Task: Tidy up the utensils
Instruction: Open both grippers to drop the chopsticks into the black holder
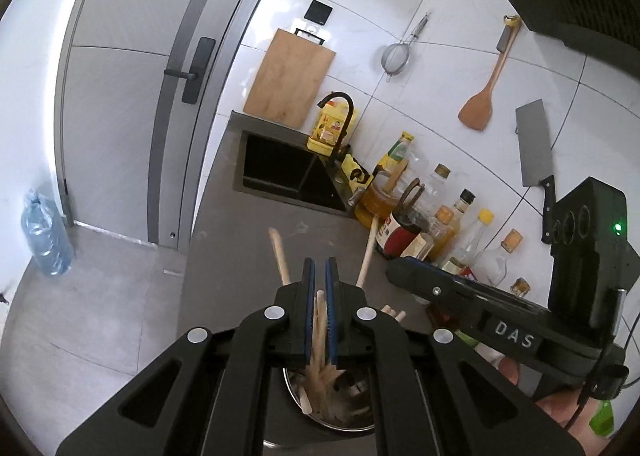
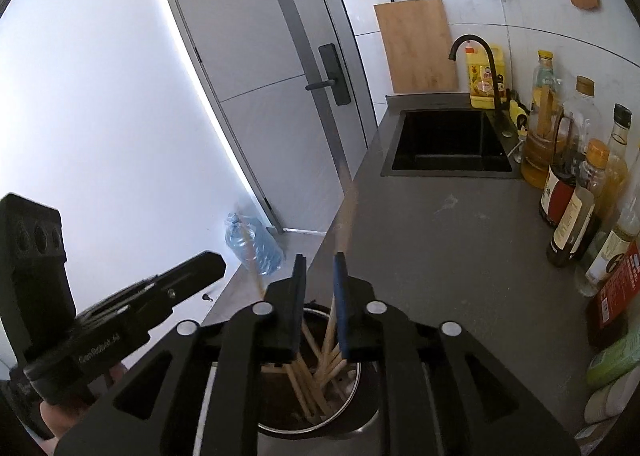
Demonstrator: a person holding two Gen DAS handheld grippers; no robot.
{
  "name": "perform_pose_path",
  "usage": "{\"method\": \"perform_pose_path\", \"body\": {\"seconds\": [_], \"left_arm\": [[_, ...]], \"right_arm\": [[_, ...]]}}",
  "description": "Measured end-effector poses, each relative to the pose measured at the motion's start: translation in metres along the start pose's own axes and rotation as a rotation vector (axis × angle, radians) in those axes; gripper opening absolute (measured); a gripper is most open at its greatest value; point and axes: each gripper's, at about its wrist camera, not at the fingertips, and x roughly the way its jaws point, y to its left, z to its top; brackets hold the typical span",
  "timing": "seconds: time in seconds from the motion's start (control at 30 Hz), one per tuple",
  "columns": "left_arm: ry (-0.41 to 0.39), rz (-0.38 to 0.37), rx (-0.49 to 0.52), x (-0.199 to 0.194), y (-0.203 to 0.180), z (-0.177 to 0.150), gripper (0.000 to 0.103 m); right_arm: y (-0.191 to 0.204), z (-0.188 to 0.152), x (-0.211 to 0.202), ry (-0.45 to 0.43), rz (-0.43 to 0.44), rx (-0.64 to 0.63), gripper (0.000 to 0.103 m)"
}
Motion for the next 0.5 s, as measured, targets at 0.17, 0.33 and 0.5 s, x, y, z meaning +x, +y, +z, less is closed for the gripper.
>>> {"method": "perform_pose_path", "body": {"seconds": [0.17,0.33,0.5], "left_arm": [[-0.004,0.000,-0.027,-0.005,0.006,0.003,0.005],[0.011,0.007,-0.011,-0.008,0.002,0.002,0.005],[0.030,0.052,0.031,-0.016,-0.009,-0.007,0.005]], "right_arm": [[0.004,0.000,-0.007,-0.004,0.010,-0.004,0.026],[0.003,0.001,-0.024,-0.027,0.048,0.036,0.028],[0.005,-0.009,-0.031,0.009,0.070,0.063,0.034]]}}
